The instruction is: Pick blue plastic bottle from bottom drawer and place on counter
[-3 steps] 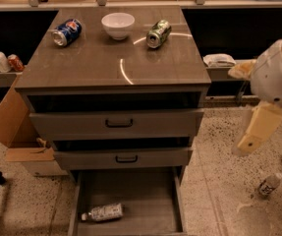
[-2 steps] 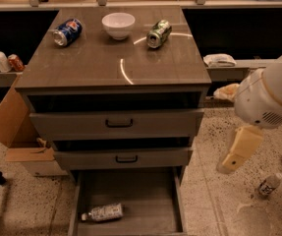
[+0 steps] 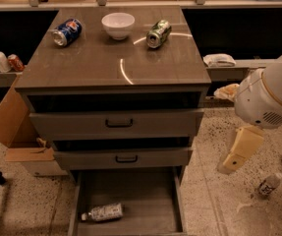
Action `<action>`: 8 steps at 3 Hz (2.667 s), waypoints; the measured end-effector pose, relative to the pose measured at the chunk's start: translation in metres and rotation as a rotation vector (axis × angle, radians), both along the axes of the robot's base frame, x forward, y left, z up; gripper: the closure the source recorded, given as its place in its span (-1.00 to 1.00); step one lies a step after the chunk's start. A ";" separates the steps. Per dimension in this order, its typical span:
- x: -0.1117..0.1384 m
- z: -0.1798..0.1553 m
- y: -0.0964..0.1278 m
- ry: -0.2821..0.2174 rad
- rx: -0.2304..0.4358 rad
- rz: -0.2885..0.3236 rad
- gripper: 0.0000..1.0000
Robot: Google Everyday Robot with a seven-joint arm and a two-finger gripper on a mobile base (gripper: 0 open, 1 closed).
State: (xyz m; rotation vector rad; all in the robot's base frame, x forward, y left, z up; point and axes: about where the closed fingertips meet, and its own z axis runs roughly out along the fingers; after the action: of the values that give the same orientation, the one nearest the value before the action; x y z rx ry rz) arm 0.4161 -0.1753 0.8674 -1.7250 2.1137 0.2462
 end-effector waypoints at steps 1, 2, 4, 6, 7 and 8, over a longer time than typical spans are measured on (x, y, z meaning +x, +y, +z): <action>0.005 -0.035 0.019 -0.001 0.033 0.037 -1.00; 0.017 -0.120 0.059 -0.005 0.161 0.109 -1.00; 0.023 -0.184 0.069 -0.020 0.174 0.157 -1.00; 0.025 -0.329 0.099 0.032 0.323 0.241 -1.00; 0.025 -0.329 0.099 0.032 0.323 0.241 -1.00; 0.031 -0.371 0.102 0.043 0.329 0.269 -1.00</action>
Offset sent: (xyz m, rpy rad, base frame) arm 0.0200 0.0961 -0.2032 0.3183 0.0186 0.1764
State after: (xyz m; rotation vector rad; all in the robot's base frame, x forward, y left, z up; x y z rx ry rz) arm 0.4466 -0.0729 0.4967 -1.8055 1.7433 0.6725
